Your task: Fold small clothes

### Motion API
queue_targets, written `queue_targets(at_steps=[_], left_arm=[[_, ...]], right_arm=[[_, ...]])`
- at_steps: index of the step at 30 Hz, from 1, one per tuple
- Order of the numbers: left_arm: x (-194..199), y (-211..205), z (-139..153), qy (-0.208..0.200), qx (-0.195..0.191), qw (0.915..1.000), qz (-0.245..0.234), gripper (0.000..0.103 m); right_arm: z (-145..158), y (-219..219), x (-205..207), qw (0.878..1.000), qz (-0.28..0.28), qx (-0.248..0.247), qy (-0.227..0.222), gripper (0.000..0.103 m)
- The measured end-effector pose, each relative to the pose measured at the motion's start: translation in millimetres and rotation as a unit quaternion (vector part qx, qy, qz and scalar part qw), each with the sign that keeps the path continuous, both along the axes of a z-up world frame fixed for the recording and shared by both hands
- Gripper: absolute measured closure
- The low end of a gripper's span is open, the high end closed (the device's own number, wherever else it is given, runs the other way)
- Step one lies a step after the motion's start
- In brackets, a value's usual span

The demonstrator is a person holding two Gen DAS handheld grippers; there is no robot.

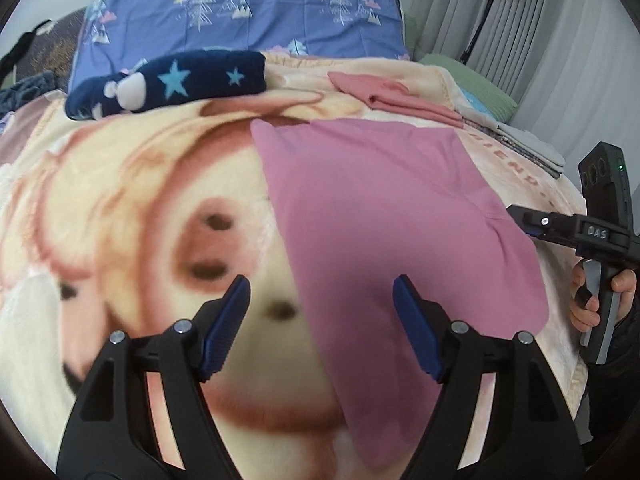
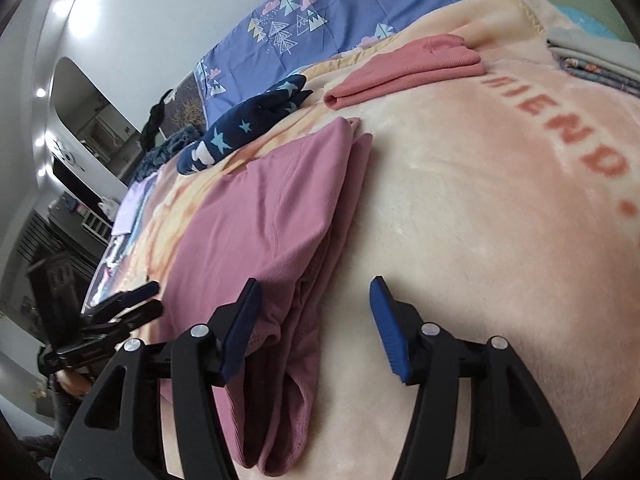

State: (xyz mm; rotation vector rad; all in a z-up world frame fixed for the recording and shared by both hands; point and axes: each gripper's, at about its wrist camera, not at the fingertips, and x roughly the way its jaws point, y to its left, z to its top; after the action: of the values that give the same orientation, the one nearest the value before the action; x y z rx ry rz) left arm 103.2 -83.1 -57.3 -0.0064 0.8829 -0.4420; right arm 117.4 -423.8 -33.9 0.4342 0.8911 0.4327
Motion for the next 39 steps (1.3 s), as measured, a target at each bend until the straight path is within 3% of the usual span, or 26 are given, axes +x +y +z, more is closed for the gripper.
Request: queue_targets(at_steps=[8, 15, 25, 28, 30, 32, 35, 39], left_arm=[[31, -15, -12, 0.026, -0.016, 0.9992, -0.026, 0.028], [56, -22, -18, 0.041, -0.024, 0.9984, -0.029, 0.028], [91, -25, -28, 0.065, -0.056, 0.9957, -0.035, 0.040], [94, -27, -26, 0.056, -0.053, 0.9963, -0.038, 0.054], [93, -28, -20, 0.044, -0.053, 0.9970, -0.035, 0.071], [88, -28, -11, 0.030, -0.054, 0.9975, -0.034, 0.078], [75, -31, 10, -0.006, -0.054, 0.9976, -0.044, 0.082], [48, -37, 47, -0.066, -0.042, 0.9956, -0.051, 0.082]], right_arm=[[2, -8, 15, 0.999, 0.003, 0.046, 0.015, 0.041], [-8, 12, 40, 0.999, 0.032, 0.012, 0.027, 0.041], [-19, 21, 72, 0.998, 0.048, 0.006, 0.026, 0.061], [-20, 19, 74, 0.999, 0.046, 0.009, 0.023, 0.072], [-18, 16, 71, 0.999, 0.042, 0.020, 0.017, 0.078], [-11, 17, 66, 0.999, 0.037, 0.016, 0.003, 0.083], [9, 27, 52, 0.999, 0.034, -0.013, -0.039, 0.084], [43, 30, 28, 0.995, 0.029, -0.018, -0.098, 0.084]])
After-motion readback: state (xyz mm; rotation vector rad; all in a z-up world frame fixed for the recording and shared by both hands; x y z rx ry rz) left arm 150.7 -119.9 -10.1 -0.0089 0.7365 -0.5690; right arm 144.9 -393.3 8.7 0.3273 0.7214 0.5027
